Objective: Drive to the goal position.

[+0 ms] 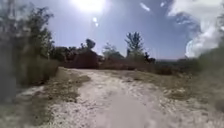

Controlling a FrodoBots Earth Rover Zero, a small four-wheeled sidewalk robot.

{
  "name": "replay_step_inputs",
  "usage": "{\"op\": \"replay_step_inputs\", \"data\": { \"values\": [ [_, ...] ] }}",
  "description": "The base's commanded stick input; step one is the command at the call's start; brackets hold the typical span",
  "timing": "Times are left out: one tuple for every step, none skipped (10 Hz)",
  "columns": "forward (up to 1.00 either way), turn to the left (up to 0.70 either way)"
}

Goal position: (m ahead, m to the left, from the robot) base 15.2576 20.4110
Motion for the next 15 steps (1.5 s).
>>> {"op": "replay_step_inputs", "data": {
  "values": [
    [0.7,0.0],
    [0.7,0.0],
    [0.7,0.0],
    [0.7,0.0],
    [0.7,0.0],
    [0.7,0.0],
    [0.7,0.0],
    [0.7,0.0],
    [0.7,0.0],
    [0.7,0.0],
    [0.7,0.0],
    [0.7,0.0],
    [0.7,0.0],
    [0.7,0.0],
    [0.7,0.0]
  ]
}}
